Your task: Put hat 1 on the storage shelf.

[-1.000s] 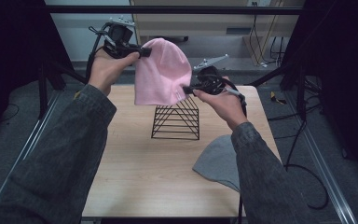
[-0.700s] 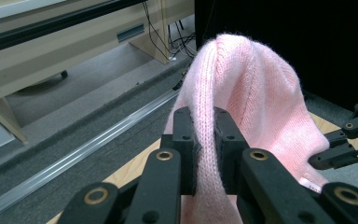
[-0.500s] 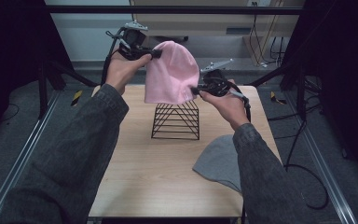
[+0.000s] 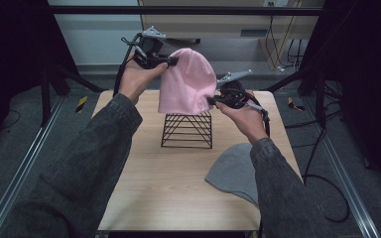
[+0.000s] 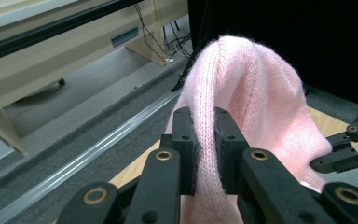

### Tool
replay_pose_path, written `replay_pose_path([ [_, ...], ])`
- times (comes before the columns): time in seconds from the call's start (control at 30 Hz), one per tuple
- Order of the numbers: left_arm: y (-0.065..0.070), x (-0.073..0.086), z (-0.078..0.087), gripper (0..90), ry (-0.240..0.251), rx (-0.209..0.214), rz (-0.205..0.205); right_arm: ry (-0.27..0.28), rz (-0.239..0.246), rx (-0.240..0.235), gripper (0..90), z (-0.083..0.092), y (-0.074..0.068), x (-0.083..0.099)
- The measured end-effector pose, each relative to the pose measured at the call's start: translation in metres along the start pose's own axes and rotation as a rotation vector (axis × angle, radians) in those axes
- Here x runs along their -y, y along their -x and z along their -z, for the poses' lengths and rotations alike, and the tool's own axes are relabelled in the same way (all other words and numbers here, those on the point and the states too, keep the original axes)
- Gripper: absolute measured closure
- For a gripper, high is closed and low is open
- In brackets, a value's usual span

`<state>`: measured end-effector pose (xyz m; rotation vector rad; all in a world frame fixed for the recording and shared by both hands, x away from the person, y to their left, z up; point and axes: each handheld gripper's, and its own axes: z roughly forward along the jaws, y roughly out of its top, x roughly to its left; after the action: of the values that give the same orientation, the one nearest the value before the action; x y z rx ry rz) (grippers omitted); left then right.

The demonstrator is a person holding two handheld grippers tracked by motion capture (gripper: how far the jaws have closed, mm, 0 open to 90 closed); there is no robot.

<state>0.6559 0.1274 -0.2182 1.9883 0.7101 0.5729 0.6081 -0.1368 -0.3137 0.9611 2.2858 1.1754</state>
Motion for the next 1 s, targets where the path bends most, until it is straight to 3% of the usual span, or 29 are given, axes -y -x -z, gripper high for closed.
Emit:
replay_pose_path([
  [0.57, 0.004, 0.013, -0.01, 81.2, 0.053, -0.034, -0.037, -0.008, 0.011, 0.039, 83.8, -0.008, -0.001, 0.015],
  [0.73, 0.007, 0.018, -0.012, 81.2, 0.058, -0.043, -0.067, -0.007, 0.025, 0.049, 83.8, -0.009, -0.003, 0.018],
  [1.0, 0.015, 0.03, -0.01, 81.2, 0.073, -0.045, -0.08, -0.005, 0.04, 0.051, 83.7, -0.011, -0.008, 0.027],
])
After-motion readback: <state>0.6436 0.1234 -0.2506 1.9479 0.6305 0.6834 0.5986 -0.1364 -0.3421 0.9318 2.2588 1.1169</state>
